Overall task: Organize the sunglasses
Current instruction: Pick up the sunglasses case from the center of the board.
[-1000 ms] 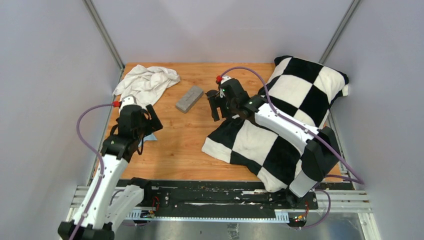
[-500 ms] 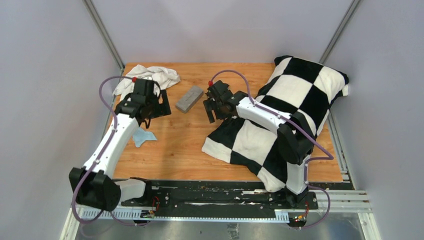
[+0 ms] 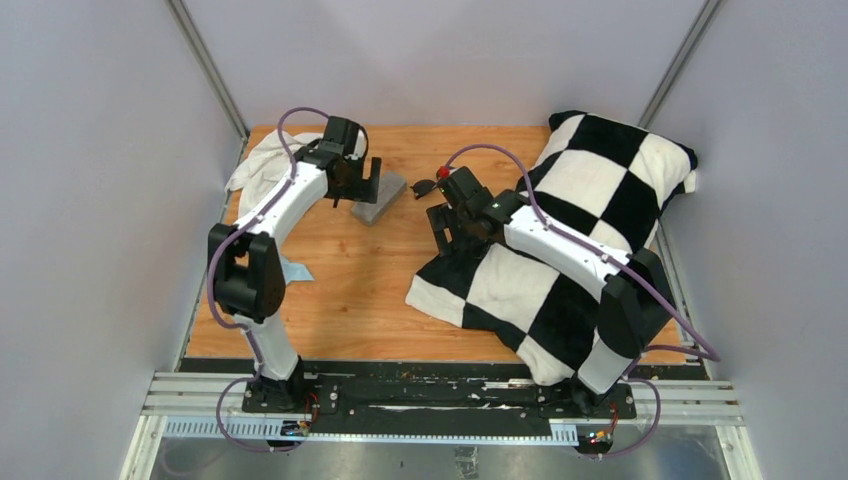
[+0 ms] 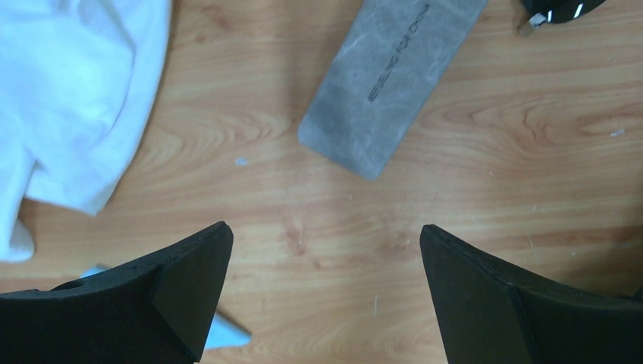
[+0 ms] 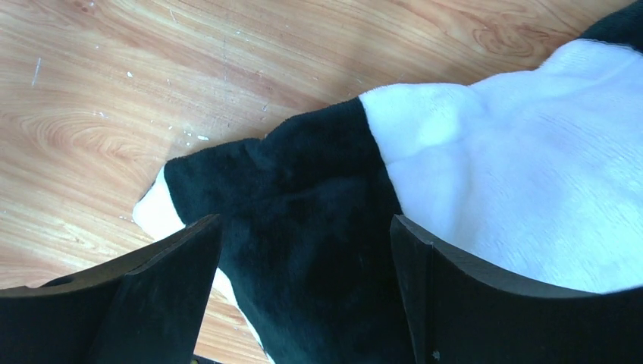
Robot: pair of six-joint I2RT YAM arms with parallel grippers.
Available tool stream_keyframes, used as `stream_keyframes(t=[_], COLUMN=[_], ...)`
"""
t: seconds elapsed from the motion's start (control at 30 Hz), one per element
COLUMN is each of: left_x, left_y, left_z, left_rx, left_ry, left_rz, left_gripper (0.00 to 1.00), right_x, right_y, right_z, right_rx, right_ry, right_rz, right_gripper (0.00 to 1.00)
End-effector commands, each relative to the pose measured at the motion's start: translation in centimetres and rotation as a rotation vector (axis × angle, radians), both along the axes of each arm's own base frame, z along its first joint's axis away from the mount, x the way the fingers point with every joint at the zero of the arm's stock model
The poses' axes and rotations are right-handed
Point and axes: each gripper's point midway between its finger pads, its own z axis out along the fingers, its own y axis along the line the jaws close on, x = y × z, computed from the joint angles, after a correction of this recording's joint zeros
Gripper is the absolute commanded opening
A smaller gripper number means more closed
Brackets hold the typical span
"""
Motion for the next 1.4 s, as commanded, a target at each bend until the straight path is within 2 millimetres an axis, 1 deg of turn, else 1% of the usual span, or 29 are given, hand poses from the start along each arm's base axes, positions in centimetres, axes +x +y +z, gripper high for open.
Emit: stream_keyframes(t=[0.0,0.13,0.27,0.33,0.37,0.5,0.63,0.77,0.8,0.83,0.9,0.97,1.07,1.1,1.13,1.17,1.2,1.23,1.3,1.33,1.37], left_x=[2.2,4.4,5.9,6.5,6.4,6.7,7.3,7.6,7.6,7.5,7.2,6.9,6.0,5.5,5.1,4.6,4.1,3.3,1.6,0.5,-0.7], left_y=[-2.3,-3.2,-3.8,-3.9,-4.2,-4.6,-4.3,-4.7,-4.8,-4.9,-4.8,-4.6,-4.1,-4.1,-4.2,-4.4,-4.6,-5.2,-7.0,-8.3,-9.5], left_z=[-1.7,-2.8,-4.1,-5.1,-6.1,-8.2,-9.5,-10.5,-10.6,-10.8,-10.9,-10.7,-10.2,-10.0,-9.7,-9.2,-8.6,-7.6,-5.4,-3.3,-1.9], left_rx=[-0.036,-0.005,0.032,0.039,0.036,0.044,0.075,0.058,0.047,0.040,0.041,0.036,0.030,0.018,0.003,-0.021,-0.046,-0.095,-0.215,-0.305,-0.390], left_ry=[0.046,0.047,0.053,0.066,0.100,0.153,0.168,0.181,0.185,0.189,0.196,0.199,0.202,0.201,0.197,0.195,0.186,0.179,0.165,0.142,0.146], left_rz=[-0.123,-0.184,-0.239,-0.251,-0.265,-0.278,-0.269,-0.248,-0.243,-0.240,-0.229,-0.198,-0.144,-0.129,-0.122,-0.118,-0.116,-0.131,-0.194,-0.250,-0.304], left_gripper=[1.00,1.00,1.00,1.00,1.00,1.00,1.00,0.99,0.97,0.92,0.78,0.63,0.48,0.43,0.42,0.37,0.34,0.33,0.33,0.34,0.35], right_x=[-1.8,-2.6,-3.4,-3.7,-3.9,-4.0,-4.2,-4.0,-3.9,-3.9,-3.8,-3.7,-3.6,-3.5,-3.5,-3.6,-3.6,-3.7,-4.5,-4.8,-5.1], right_y=[-1.3,-1.7,-2.0,-2.2,-2.3,-2.1,-1.5,-1.3,-1.2,-1.2,-1.2,-1.1,-1.1,-1.0,-0.9,-0.8,-0.6,-0.5,0.5,0.9,1.2], right_z=[0.7,0.9,1.8,2.5,2.5,2.8,2.8,2.6,2.7,2.7,2.8,2.9,3.0,3.0,2.9,2.9,3.0,3.0,3.6,4.4,5.4], right_rx=[-0.036,-0.030,0.008,0.033,0.040,0.081,0.099,0.099,0.097,0.098,0.099,0.097,0.094,0.093,0.093,0.096,0.102,0.111,0.159,0.193,0.233], right_ry=[0.023,0.036,0.023,0.005,0.002,-0.014,0.002,0.007,0.006,0.006,0.003,-0.001,-0.005,-0.006,-0.004,0.000,0.003,0.007,0.021,0.010,-0.016], right_rz=[0.011,0.017,0.009,0.006,0.005,0.003,0.009,0.011,0.009,0.006,0.007,0.014,0.022,0.023,0.026,0.031,0.036,0.045,0.116,0.144,0.173], right_gripper=[0.87,0.87,0.87,0.87,0.87,0.87,0.87,0.87,0.86,0.86,0.86,0.86,0.86,0.86,0.86,0.86,0.86,0.87,0.88,0.88,0.88])
